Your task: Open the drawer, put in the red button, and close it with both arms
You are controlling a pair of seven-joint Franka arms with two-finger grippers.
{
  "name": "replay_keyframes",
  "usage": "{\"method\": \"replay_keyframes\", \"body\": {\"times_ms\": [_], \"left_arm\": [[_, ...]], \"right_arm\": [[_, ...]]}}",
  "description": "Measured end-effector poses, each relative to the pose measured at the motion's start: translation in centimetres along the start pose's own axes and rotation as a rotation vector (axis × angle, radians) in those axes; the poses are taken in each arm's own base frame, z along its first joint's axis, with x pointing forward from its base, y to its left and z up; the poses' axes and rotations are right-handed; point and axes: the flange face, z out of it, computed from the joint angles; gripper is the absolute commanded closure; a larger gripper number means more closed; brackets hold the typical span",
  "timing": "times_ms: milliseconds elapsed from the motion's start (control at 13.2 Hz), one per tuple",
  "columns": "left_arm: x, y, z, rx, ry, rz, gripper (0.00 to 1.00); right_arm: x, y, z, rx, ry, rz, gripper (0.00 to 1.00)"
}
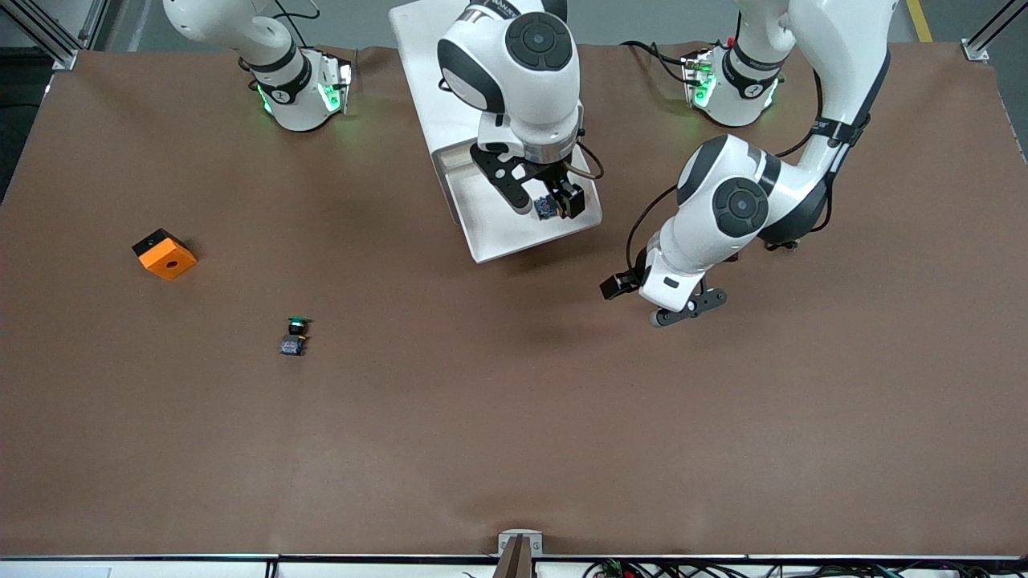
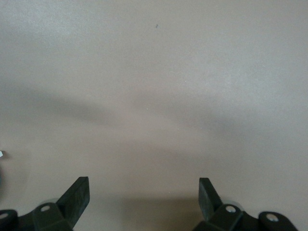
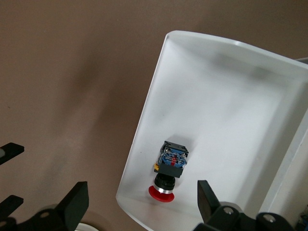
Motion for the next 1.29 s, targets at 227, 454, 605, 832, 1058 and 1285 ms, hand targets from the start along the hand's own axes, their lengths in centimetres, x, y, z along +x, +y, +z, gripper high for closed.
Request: {"method": "replay_keyframes", "body": {"times_ms": [227, 454, 605, 832, 1058, 1285], "left_arm": [[0.3, -0.3, -0.1, -0.001, 0.001, -0.008, 0.00], [0.3, -0.2, -0.1, -0.002, 0.002, -0.011, 0.00], [0.3, -0.2, -0.1, -0.002, 0.002, -0.012, 0.00], [0.4, -0.2, -0.2, -0.003, 0.003, -0.013, 0.00], [0.4, -0.2, -0.2, -0.003, 0.003, -0.013, 0.00], [0.4, -0.2, -0.2, -0.003, 0.003, -0.013, 0.00]], "right_arm": [[4.9, 0.3, -0.7, -0.095, 0.007, -0.243, 0.00], [12.5, 1.2, -5.4, -0.116, -0.015, -0.494, 0.00], [17.0, 2.4, -8.7, -0.111, -0.027, -0.620, 0.00], [23.8, 4.0, -10.6, -0.129, -0.056, -0.755, 0.00], [32.2, 6.5, -11.6, -0.166, -0.094, -0.828, 0.00], [40.1, 10.5, -13.7, -0.185, -0.119, -0.853, 0.00]]}}
